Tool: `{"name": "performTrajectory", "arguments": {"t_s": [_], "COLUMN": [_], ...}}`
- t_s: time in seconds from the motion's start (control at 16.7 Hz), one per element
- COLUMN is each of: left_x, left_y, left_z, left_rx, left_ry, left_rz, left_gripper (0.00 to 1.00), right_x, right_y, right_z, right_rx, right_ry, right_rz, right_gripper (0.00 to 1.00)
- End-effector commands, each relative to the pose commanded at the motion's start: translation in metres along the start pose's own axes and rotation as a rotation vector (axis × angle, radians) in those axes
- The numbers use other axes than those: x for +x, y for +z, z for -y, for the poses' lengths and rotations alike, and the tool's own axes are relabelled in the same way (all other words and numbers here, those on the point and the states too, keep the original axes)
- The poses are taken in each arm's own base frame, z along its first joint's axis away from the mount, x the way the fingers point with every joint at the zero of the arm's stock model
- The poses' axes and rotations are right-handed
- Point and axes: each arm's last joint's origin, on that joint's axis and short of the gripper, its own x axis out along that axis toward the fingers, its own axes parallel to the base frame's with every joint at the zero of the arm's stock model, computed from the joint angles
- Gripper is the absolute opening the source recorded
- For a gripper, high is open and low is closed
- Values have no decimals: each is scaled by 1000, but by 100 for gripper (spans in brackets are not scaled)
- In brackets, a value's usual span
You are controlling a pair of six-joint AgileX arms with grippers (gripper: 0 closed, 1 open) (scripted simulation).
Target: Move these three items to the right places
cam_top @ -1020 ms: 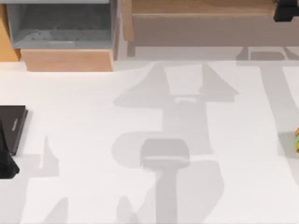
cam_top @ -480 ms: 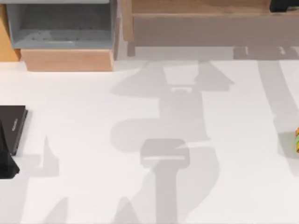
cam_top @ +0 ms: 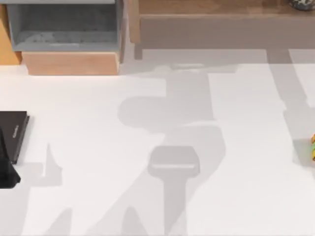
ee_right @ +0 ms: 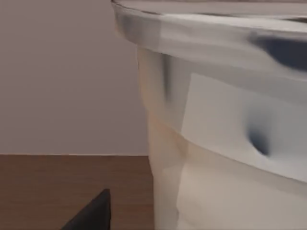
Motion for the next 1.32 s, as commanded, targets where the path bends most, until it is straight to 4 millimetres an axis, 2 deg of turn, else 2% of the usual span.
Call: {"name": "performTrajectory", "arguments": {"t_s": [0.18,0.96,1.32], "left_x": [0,0,0], "left_y": [0,0,0], "left_z": [0,0,0], "left_rx": [0,0,0], "left_ry": [0,0,0], "left_rz": [0,0,0], "left_gripper": [100,100,100], "right_x": [0,0,0], "right_y": [0,0,0], "right_z": [0,0,0], "right_rx": [0,0,0], "right_ry": [0,0,0], "right_rz": [0,0,0], "right_gripper": [100,2,0]}}
